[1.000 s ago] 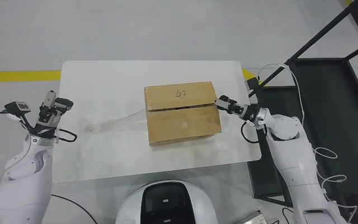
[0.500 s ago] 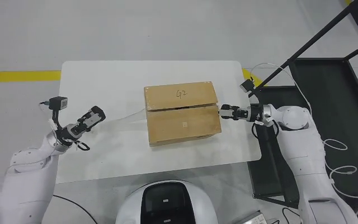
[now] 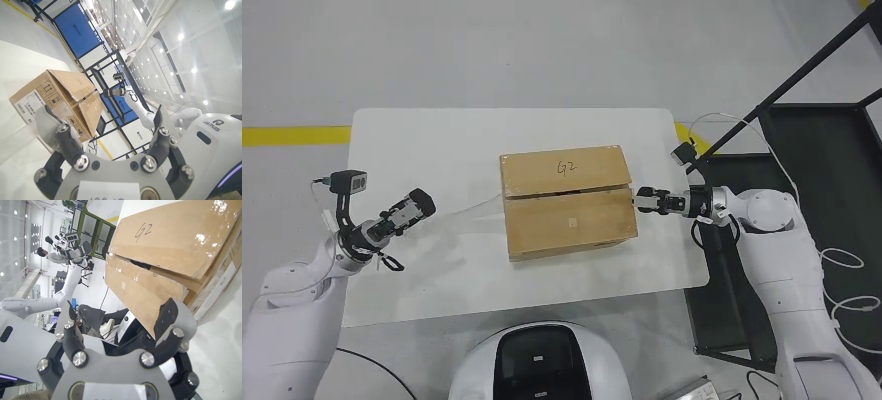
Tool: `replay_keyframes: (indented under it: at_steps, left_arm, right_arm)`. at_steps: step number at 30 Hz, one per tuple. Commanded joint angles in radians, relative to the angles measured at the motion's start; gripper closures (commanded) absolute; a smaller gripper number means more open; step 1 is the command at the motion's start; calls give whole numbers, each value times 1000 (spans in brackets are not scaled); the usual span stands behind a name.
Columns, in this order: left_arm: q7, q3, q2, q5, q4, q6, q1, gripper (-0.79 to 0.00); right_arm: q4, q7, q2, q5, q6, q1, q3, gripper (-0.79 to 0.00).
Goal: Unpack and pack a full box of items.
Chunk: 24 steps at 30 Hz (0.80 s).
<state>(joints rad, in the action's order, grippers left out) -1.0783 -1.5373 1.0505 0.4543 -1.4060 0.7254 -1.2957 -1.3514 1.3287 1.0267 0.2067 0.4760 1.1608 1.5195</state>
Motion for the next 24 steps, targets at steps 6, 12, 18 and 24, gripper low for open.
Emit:
replay_keyframes:
  at_steps: [6,12,18,24]
  left_arm:
    - [37,86,7,-150,-24,-5,57,-785]
    - [37,185,21,-155,47,42,142,-785]
    - [38,265,28,-87,103,54,210,-785]
    - [38,265,28,-87,103,54,210,-785]
  right_arm:
    - [-45,89,-13,47,-73,0,-23,-785]
    - [-38,147,-38,66,-132,-14,-37,-785]
    - [34,157,-56,0,-141,-61,-53,-785]
    - [35,158,-57,5,-143,-62,-53,-785]
